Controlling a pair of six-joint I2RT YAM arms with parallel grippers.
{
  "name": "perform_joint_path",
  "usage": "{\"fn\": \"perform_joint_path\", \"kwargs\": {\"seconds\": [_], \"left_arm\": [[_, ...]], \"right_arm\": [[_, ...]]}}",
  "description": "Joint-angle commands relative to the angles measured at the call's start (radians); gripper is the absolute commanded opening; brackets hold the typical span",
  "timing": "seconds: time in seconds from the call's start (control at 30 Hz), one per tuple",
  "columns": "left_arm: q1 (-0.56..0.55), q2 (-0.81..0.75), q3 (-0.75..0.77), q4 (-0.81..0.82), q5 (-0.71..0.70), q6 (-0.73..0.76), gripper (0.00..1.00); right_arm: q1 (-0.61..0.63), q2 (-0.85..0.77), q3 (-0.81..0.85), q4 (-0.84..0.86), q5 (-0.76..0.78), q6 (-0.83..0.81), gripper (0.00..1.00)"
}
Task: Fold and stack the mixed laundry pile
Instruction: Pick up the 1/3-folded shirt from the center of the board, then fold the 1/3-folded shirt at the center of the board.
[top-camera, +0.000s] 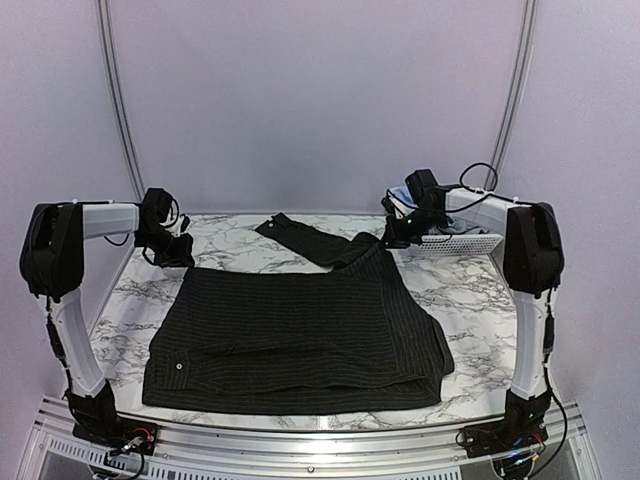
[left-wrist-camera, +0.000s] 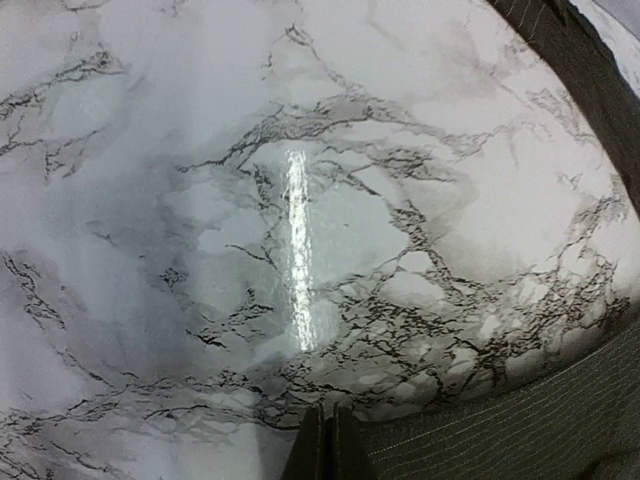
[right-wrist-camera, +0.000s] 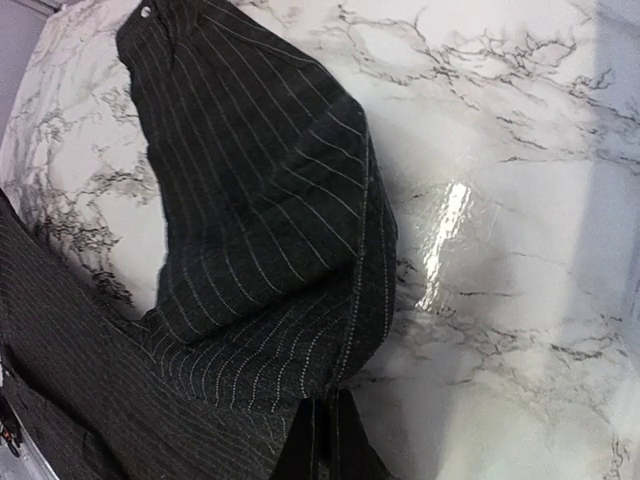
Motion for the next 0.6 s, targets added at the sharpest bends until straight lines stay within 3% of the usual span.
{"fn": "perform_joint_path", "kwargs": {"seconds": [0.0, 0.57], "left_arm": [[0.010, -0.101, -0.005, -0.001, 0.048, -0.011, 0.00], [0.010, -0.354, -0.209, -0.102, 0.038, -0.048, 0.00]], "right_arm": [[-0.011, -0.126, -0.078, 0.019, -0.061, 0.023, 0.00], [-0.004, -0.499, -0.521, 0.090, -0.169, 0.118, 0.00]]}}
